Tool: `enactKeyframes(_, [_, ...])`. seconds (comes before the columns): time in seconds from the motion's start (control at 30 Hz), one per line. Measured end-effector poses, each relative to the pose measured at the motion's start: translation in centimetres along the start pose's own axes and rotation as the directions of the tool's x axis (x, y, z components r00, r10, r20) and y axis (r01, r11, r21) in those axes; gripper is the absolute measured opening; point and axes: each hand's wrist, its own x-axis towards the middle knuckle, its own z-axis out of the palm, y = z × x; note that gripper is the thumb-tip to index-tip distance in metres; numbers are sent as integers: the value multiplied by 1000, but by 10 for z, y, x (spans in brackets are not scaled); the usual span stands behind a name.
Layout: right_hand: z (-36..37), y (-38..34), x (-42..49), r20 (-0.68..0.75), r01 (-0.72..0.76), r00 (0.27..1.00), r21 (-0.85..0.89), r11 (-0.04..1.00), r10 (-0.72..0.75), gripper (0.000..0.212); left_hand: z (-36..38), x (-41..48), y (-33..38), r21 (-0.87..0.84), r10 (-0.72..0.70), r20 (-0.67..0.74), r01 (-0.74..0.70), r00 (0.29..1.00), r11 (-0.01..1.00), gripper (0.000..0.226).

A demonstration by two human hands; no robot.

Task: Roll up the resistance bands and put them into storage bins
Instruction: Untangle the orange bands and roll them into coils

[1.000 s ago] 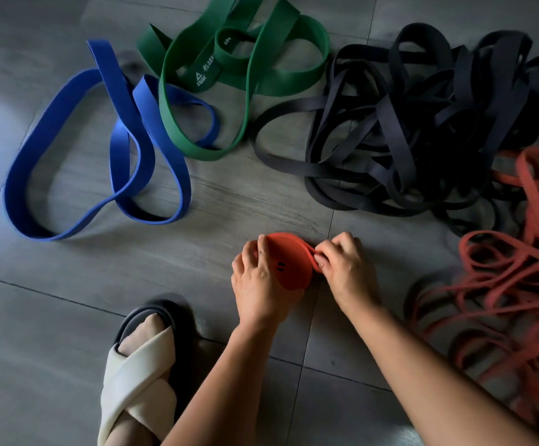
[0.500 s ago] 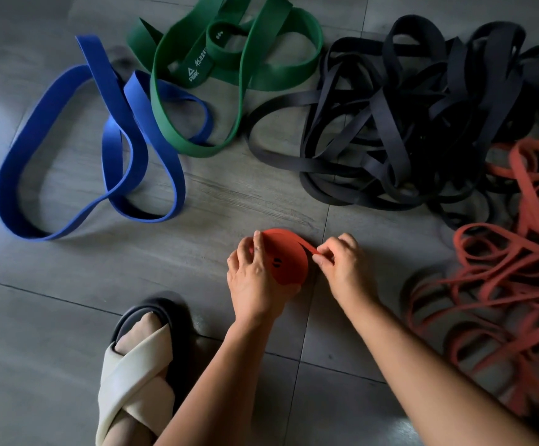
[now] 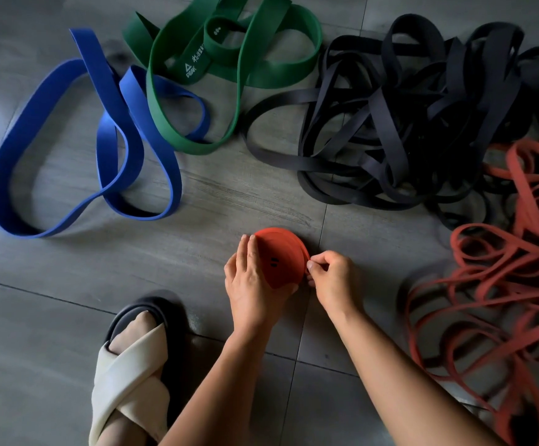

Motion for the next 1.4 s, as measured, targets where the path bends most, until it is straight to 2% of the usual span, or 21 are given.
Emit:
enactKeyframes(0.03, [-1,1,0,13,29,999,-38,999,-29,7,0,1,0,6,1,2,-1,1000,1000,106])
enactKeyframes(0.13, [-5,-1,-2,50,102,994,-196,975,-94,16,0,0,-1,22,5,13,-5,1000,1000,106])
enactKeyframes(0.23, [-9,-4,3,57,111,994,-305,946,-98,12,1,1,-1,48,7,19,-8,1000,999,106])
enactKeyframes(0.3, [-8,-2,2,56,110,994,-309,945,-97,8,0,0,1,65,-2,39,-1,999,998,105])
enactKeyframes(0.43, [6,-2,-2,-82,58,994,-194,979,-75,5,1,2,6,112,-25,53,19,998,994,105])
enactKeyframes(0.53, [6,-10,2,-63,26,997,-299,954,-47,16,1,4,10,126,-50,79,39,996,991,106])
enactKeyframes(0.6, [2,-8,1,-32,35,998,-332,943,-48,14,-2,-3,13,116,-61,105,49,993,992,106])
enactKeyframes(0.63, [2,-4,0,-36,48,997,-297,954,-61,11,-4,-5,14,103,-60,110,49,992,993,106])
enactKeyframes(0.7, [4,0,-1,-58,53,997,-108,993,-60,10,-4,-5,13,68,-34,95,28,995,997,105])
enactKeyframes(0.77, [4,2,0,-47,45,998,45,998,-43,25,-4,-4,10,37,-13,79,10,997,999,105])
enactKeyframes(0.9, [-6,8,7,58,37,998,60,998,-40,39,-4,-5,9,17,-1,65,0,998,1000,104])
enactKeyframes(1.0, [-11,8,11,140,19,990,52,998,-26,32,-3,-5,10,0,1,43,-1,999,1000,106])
enactKeyframes(1.1, [-16,7,15,136,96,987,-83,992,-85,11,-1,-4,9,15,12,45,-12,999,1000,106])
enactKeyframes(1.17, [-19,5,16,114,139,986,-183,973,-120,14,0,-4,8,13,17,39,-17,999,1000,107])
enactKeyframes(1.4, [-26,-7,13,109,111,991,-301,947,-82,25,0,-5,6,-15,7,18,-6,1000,1000,111])
